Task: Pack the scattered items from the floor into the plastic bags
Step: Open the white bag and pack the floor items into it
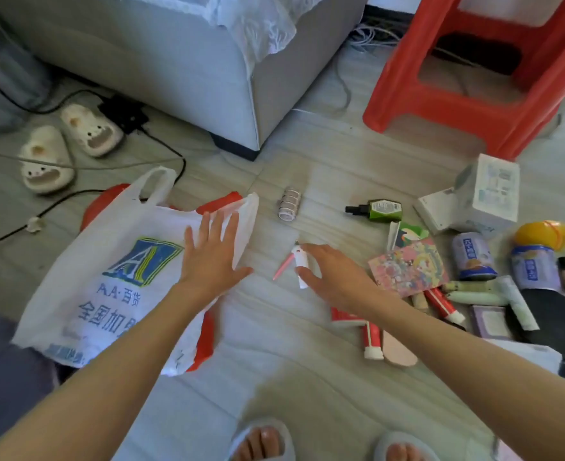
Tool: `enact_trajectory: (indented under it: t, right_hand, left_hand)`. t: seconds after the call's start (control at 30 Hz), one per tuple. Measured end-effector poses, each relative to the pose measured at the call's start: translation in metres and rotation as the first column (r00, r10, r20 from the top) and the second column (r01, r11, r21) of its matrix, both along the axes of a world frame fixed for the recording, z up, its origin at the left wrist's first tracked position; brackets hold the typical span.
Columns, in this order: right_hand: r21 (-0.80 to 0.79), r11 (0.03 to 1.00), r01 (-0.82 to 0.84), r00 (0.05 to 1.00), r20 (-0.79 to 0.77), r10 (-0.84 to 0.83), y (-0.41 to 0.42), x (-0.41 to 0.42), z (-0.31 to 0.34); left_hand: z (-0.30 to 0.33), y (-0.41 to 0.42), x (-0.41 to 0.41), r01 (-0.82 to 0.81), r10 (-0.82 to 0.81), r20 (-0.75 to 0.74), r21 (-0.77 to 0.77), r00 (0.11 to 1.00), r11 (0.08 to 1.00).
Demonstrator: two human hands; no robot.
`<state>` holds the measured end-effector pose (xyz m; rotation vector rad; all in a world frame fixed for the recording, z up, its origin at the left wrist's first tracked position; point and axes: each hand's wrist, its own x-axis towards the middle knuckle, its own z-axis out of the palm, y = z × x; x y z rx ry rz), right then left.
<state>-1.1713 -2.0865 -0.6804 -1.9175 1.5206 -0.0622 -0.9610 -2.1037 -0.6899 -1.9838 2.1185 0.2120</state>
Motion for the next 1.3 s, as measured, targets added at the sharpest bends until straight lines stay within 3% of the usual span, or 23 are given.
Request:
enact_trajectory:
  t: [0.13,0.23,0.33,0.47,0.57,0.67,0.73,0.83,1.0,1.17,1.3]
  right_hand:
    - [0.08,0.986,0.147,0.98,0.123,-0.156,-0.025,-0.004,-0.022]
    - [0.105,0.968,0.228,0.951,0.187,-0.245,-0.018,-0.014,-0.026]
    - [0.085,0.954,0.286,0.933,0.201,-0.298,-0.005,-0.027,-0.023]
    - [-0.042,0.906,0.421,0.887,0.227,-0.402,0.004,-0.044,-0.009]
    - [-0.061,0.865,0.498,0.841,0.279,-0.464,0.024,-0.06,0.011]
    - [0.098,0.852,0.514,0.794,0.321,-0.516,0.06,-0.073,0.026]
    - [0.213,0.827,0.52,0.758,0.331,-0.562,0.089,-0.079,0.03]
    - [0.327,0.798,0.506,0.749,0.291,-0.595,0.127,-0.078,0.028]
    - [0.345,0.857,0.383,0.873,0.169,-0.458,0.148,-0.074,0.02]
    - [0.045,0.937,0.346,0.934,0.081,-0.349,0.129,-0.074,0.012]
    - [-0.206,0.934,0.292,0.955,0.004,-0.297,0.095,-0.077,0.003]
  left_hand:
    - [-0.031,-0.032,-0.004,-0.035,0.036,-0.016,0.077,0.999,0.996]
    - [-0.04,-0.024,-0.016,-0.034,0.035,-0.097,0.006,0.995,0.999]
    - [-0.042,-0.006,-0.033,0.193,-0.226,-0.244,-0.152,0.943,0.969]
    - [-0.028,0.017,-0.057,0.52,-0.622,-0.225,-0.379,0.75,0.765]
    - [-0.007,0.038,-0.073,0.616,-0.775,-0.161,-0.518,0.611,0.593]
    - [0.021,0.071,-0.085,0.613,-0.847,-0.092,-0.65,0.523,0.449]
    - [0.032,0.096,-0.086,0.615,-0.859,-0.075,-0.667,0.507,0.421]
    - [0.021,0.125,-0.068,0.682,-0.828,-0.021,-0.555,0.561,0.476]
    - [-0.004,0.157,-0.04,0.705,-0.704,0.057,-0.112,0.708,0.7]
    - [-0.011,0.146,-0.049,0.459,-0.488,-0.074,-0.24,0.87,0.855]
    - [-0.02,0.118,-0.07,0.292,-0.303,0.002,-0.273,0.953,0.917]
